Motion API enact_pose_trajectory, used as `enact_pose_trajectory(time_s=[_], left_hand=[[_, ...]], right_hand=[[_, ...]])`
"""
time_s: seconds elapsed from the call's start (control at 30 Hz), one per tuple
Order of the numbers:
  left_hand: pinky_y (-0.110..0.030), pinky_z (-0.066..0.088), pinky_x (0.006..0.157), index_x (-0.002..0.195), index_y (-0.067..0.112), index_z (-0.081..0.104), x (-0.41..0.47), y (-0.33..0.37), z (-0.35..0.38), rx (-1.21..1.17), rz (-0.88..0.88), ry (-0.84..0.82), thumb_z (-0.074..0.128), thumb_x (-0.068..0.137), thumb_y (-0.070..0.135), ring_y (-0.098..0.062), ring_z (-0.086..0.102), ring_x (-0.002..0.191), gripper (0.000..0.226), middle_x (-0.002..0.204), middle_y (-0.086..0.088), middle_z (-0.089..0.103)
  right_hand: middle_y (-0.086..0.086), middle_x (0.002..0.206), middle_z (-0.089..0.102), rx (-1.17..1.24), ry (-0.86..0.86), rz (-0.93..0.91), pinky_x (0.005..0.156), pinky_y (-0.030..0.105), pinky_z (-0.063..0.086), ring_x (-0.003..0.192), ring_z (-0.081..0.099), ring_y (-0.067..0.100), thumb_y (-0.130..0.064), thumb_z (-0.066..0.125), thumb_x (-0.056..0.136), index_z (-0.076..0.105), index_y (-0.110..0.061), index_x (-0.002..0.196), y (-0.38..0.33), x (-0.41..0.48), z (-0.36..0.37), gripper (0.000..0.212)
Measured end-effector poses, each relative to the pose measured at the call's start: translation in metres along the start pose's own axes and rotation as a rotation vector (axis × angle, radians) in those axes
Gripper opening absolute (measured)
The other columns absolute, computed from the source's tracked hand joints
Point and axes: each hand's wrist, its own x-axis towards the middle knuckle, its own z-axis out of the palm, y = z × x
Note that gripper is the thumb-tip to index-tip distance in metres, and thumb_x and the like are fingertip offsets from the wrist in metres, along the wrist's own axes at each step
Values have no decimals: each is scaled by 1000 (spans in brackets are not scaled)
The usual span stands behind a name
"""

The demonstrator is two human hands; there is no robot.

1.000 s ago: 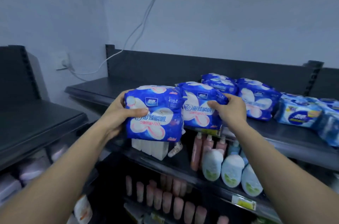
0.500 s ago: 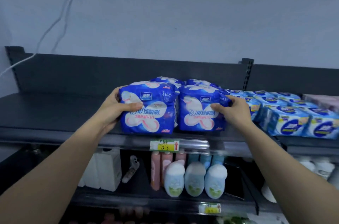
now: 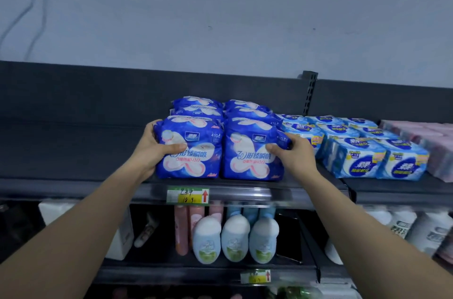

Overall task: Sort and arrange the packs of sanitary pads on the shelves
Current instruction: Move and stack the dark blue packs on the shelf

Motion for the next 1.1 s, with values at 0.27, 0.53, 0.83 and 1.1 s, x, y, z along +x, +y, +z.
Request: enact_pose_trajectory(time_s=[0.27, 0.53, 0.83, 1.1], left_hand=[[-40, 61, 70, 135, 28, 42, 5, -9, 3, 0, -61, -149, 84, 58, 2, -27, 69, 99, 91, 113, -8, 70], [-48, 56, 85, 136, 23, 42, 4, -11, 4, 166, -105, -110, 81, 66, 12, -29, 69, 100, 81, 117, -9, 68], [-35, 38, 107, 152, 13, 22, -27, 4, -6, 776, 97, 141, 80, 78, 28, -20, 45, 133, 96, 150, -3, 41], [-33, 31, 112, 150, 8, 29, -109, 40, -49, 1297, 50, 196, 71, 86, 34, -25, 34, 140, 81, 153, -11, 34]], right_hand=[[1, 136, 57, -54, -16, -70, 98, 34, 45, 123, 53, 21, -33, 74, 84, 49, -21, 140, 7, -6, 2, 62], [3, 140, 53, -157, -83, -93, 97, 35, 43, 126, 50, 24, -30, 65, 91, 33, -21, 148, 5, -14, 2, 67], [23, 152, 32, -456, 149, -527, 114, 52, 28, 144, 25, 40, -14, 75, 75, 46, -3, 140, -22, -36, 26, 72], [24, 132, 55, -445, -109, -778, 103, 54, 39, 133, 42, 44, -14, 77, 72, 63, -4, 120, -58, -74, 71, 52]])
